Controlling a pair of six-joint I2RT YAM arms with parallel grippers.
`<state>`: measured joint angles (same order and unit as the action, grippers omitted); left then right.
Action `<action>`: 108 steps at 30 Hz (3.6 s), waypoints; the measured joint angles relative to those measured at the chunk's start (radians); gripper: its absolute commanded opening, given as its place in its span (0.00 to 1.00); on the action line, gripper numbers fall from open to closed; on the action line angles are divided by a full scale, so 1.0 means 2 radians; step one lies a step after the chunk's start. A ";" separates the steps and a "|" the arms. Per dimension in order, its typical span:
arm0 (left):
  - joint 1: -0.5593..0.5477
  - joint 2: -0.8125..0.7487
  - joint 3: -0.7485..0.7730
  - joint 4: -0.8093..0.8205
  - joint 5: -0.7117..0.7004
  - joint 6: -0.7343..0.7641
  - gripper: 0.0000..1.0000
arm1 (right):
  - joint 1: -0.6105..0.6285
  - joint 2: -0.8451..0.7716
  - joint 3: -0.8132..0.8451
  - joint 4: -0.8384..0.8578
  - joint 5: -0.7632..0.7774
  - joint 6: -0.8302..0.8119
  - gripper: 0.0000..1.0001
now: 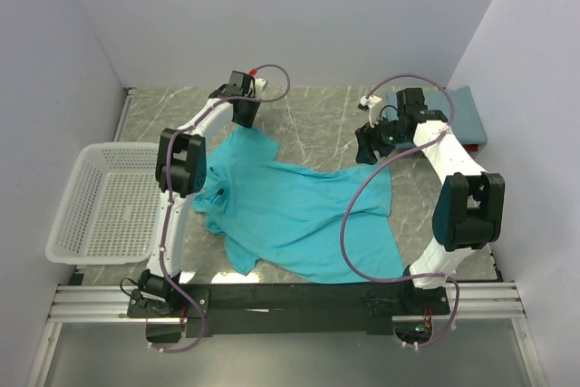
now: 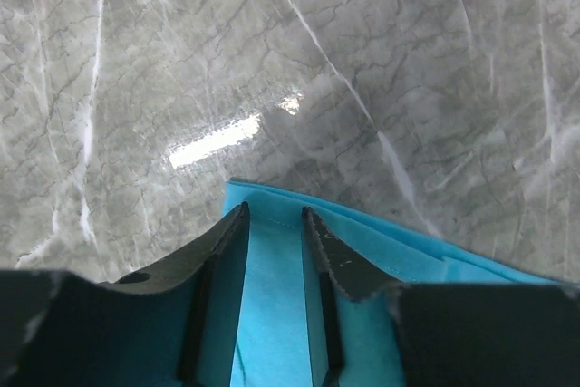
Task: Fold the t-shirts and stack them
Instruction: Flatten the tshirt out
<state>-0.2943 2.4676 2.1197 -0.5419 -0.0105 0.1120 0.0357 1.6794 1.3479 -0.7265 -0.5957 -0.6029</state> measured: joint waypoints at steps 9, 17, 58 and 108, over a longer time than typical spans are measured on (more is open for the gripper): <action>-0.004 0.000 -0.003 0.008 -0.026 0.000 0.48 | -0.001 0.000 0.000 0.000 0.001 0.000 0.75; 0.013 -0.015 -0.023 0.022 0.014 -0.036 0.49 | -0.001 0.000 0.000 0.000 0.002 0.000 0.75; 0.014 0.001 -0.014 0.036 0.008 -0.075 0.00 | -0.003 0.000 0.000 -0.003 0.005 -0.001 0.75; 0.118 -0.131 -0.227 0.082 0.007 -0.132 0.00 | 0.004 0.161 0.041 0.061 0.240 0.057 0.52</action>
<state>-0.0574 2.2051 1.6661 -0.3786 0.0029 -0.1516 0.0444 2.0018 1.4300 -0.6048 -0.1158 -0.4896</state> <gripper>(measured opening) 0.013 0.524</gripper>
